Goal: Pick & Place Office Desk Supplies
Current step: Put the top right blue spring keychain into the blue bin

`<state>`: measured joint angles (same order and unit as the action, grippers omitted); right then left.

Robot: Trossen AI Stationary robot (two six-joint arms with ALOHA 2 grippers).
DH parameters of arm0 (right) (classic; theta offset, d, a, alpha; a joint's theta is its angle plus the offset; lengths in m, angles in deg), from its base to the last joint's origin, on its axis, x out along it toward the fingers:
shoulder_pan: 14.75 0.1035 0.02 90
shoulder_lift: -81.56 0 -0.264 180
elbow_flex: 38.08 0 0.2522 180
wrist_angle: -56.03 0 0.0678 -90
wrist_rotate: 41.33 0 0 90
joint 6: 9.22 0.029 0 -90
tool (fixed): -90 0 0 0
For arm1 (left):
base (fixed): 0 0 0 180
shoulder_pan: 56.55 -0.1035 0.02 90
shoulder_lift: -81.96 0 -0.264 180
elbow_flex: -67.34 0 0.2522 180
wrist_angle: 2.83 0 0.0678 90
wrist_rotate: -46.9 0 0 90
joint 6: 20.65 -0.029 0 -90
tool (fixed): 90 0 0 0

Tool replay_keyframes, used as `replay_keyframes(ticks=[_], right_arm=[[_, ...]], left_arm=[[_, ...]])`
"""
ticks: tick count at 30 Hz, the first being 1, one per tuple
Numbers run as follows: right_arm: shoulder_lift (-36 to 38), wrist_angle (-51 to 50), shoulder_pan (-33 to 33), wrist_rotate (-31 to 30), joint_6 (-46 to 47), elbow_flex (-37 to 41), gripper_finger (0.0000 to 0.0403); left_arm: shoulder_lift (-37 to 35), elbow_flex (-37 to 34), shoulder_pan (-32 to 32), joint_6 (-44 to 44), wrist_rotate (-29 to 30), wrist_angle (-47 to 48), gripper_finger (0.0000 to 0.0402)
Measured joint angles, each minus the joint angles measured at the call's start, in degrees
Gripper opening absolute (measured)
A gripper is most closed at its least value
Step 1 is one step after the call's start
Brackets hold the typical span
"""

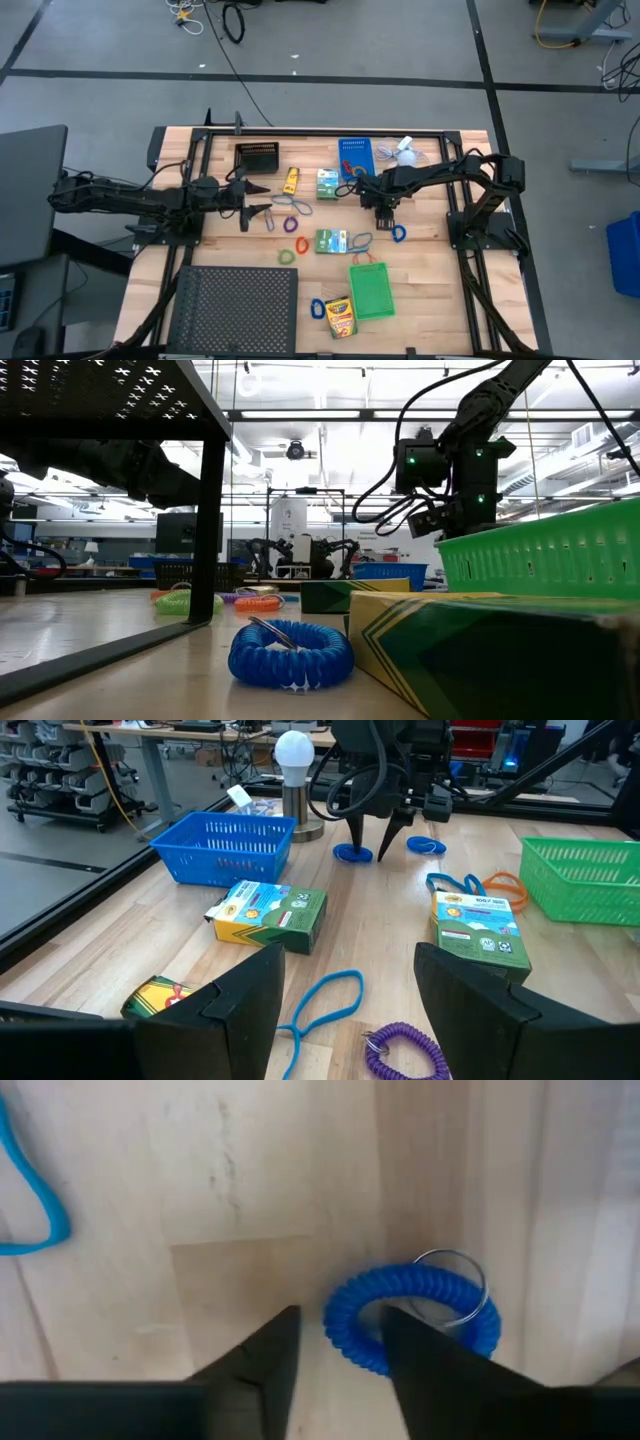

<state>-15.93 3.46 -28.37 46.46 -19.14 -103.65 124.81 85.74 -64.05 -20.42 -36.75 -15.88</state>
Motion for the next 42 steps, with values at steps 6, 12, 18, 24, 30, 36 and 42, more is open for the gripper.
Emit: replay_keyframes(ticks=[6,12,18,24,30,36,42], right_arm=[[0.0,0.6,0.9,-1.1,0.3,0.0,0.0022],[-0.1,0.8,3.2,-2.3,0.4,0.0,0.0013],[-0.2,1.7,5.6,-3.3,0.6,0.0,0.0005],[0.9,7.0,7.7,0.5,0.5,0.1,0.0004],[5.6,11.1,9.1,2.2,0.2,0.1,0.0004],[10.5,17.1,9.5,2.8,0.0,0.1,0.0004],[12.3,30.8,8.7,7.5,-3.6,0.1,0.0004]], left_arm=[[0.0,0.0,0.0,0.0,0.0,0.0,0.0231],[0.0,0.0,0.0,0.0,0.0,0.0,0.0231],[0.0,0.0,0.0,0.0,0.0,0.0,0.0231],[0.0,0.0,0.0,0.0,0.0,0.0,0.0231],[0.0,0.0,0.0,0.0,0.0,-0.3,0.0231],[0.0,0.0,0.0,0.0,0.0,-0.4,0.0231],[0.0,0.0,0.0,0.0,0.0,-0.5,0.0231]])
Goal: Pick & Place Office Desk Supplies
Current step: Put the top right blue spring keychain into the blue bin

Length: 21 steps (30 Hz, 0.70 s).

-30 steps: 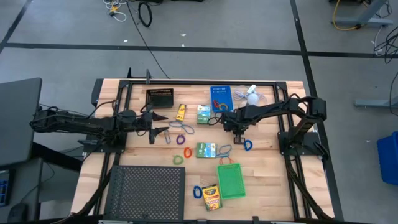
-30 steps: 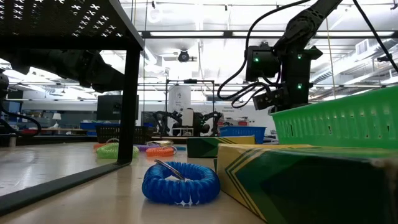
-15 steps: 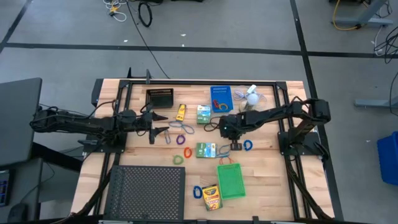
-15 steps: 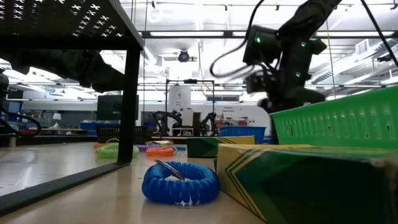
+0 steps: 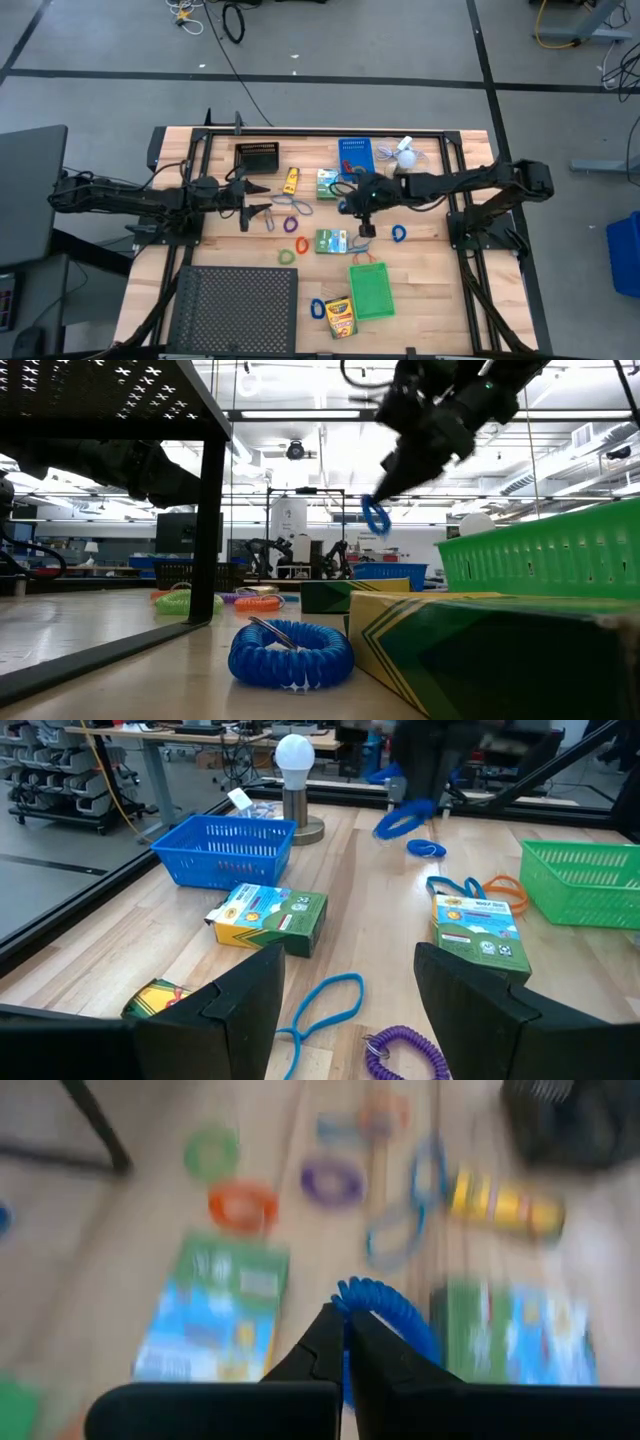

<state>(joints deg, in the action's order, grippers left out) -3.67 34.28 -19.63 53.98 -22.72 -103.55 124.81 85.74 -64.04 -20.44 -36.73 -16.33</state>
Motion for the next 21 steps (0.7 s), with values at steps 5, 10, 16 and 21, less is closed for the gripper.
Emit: replay_keyframes(ticks=[5,10,16,21], right_arm=[[0.1,8.4,-3.2,0.6,-3.2,0.0,0.0004],[0.1,11.1,-8.6,0.5,-3.8,0.0,0.0004],[-0.2,11.3,-15.2,0.1,-3.3,0.0,0.0004],[-1.1,8.7,-19.6,-0.9,-3.1,0.0,0.0004]], left_arm=[[0.0,0.0,0.0,0.0,0.0,-0.3,0.0231],[0.0,0.0,0.0,0.0,0.0,-0.4,0.0231],[0.0,0.0,0.0,0.0,0.0,-0.4,0.0231],[0.0,0.0,0.0,0.0,0.0,-0.4,0.0231]])
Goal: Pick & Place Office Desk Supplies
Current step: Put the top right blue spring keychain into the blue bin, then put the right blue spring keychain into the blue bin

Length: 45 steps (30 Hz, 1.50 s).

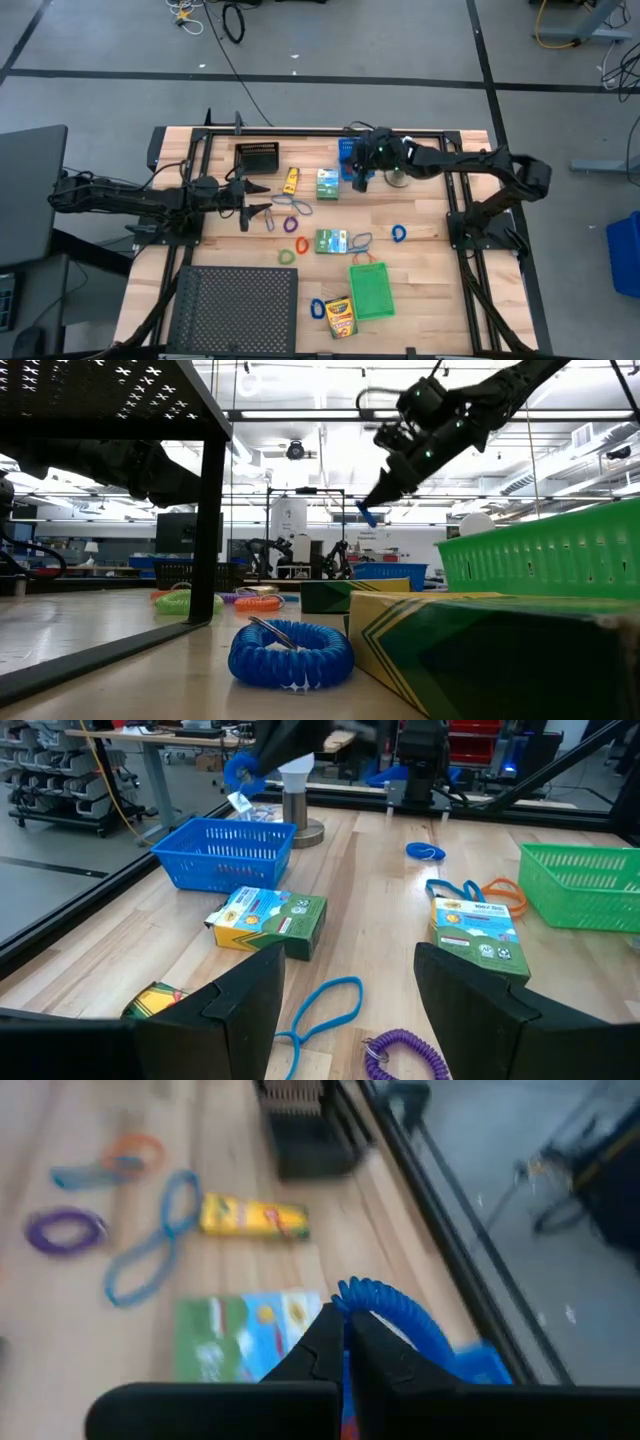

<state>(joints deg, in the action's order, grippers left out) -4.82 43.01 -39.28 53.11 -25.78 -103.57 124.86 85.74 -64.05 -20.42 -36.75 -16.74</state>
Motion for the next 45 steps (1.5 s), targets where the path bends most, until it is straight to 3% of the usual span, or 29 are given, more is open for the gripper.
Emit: replay_keyframes(ticks=[11,20,37,45], right_arm=[[-6.4,-2.7,-4.2,0.5,-1.3,0.0,0.0003],[-6.5,-7.0,-4.4,0.4,-0.9,0.0,0.0006],[-6.8,-7.8,-4.4,-0.2,-1.3,0.0,0.0075],[-6.8,-7.6,-4.4,-1.7,-1.3,0.0,0.0152]], left_arm=[[0.0,0.0,0.0,0.0,0.0,-0.5,0.0231],[0.0,0.0,0.0,-0.2,0.0,-0.4,0.0231],[0.0,0.0,0.0,-0.1,0.0,-0.4,0.0231],[0.0,0.0,0.0,-0.1,0.0,-0.4,0.0231]])
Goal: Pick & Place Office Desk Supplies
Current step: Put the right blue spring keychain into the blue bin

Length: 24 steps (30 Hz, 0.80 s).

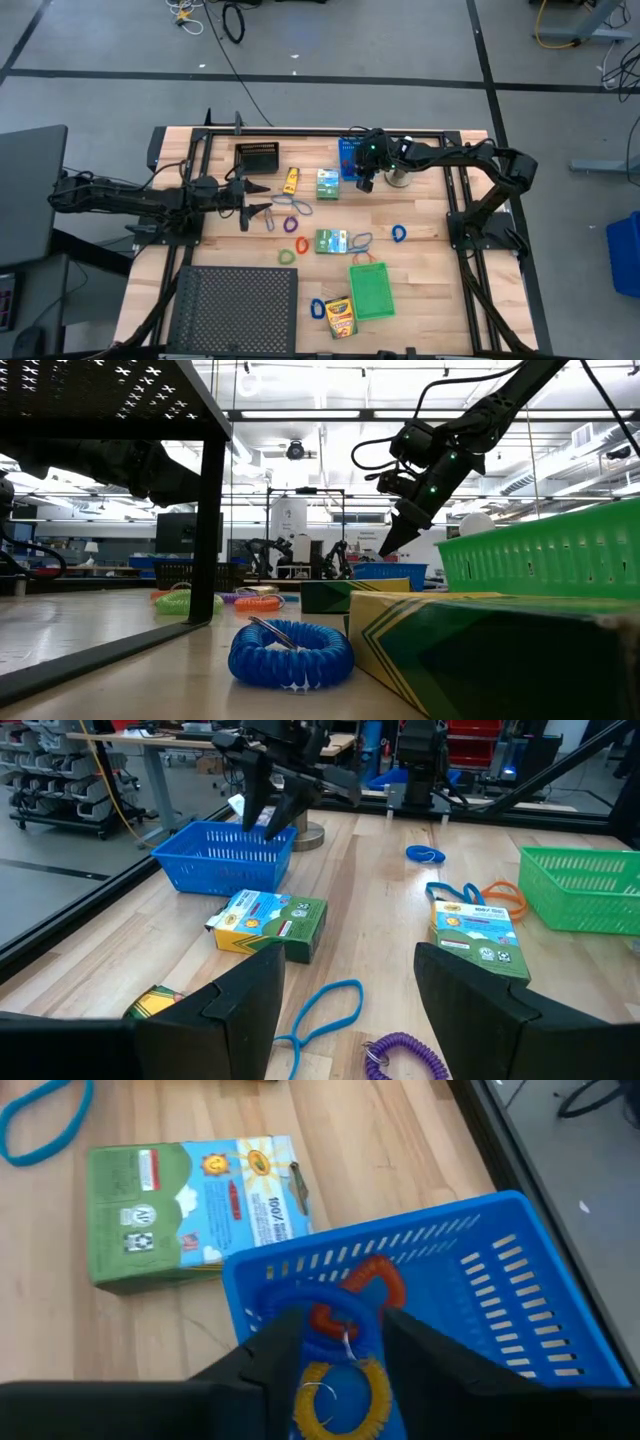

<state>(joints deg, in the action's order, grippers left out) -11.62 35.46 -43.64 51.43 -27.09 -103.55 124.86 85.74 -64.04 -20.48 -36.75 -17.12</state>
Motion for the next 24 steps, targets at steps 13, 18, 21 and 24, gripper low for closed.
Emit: replay_keyframes(ticks=[13,18,21,24], right_arm=[[5.3,-2.5,5.0,-2.5,0.4,0.0,0.0186],[10.0,-11.7,11.2,-8.6,0.9,0.0,0.0183],[12.3,-17.4,14.7,-11.4,4.1,0.0,0.0183],[14.3,-23.6,17.5,-11.9,9.1,0.0,0.0183]], left_arm=[[0.0,0.0,0.0,0.0,0.0,0.0,0.0231],[0.0,0.0,0.0,0.0,0.0,0.0,0.0231],[0.0,0.0,0.0,0.0,0.0,0.0,0.0231],[0.0,0.0,0.0,0.1,0.0,0.0,0.0231]])
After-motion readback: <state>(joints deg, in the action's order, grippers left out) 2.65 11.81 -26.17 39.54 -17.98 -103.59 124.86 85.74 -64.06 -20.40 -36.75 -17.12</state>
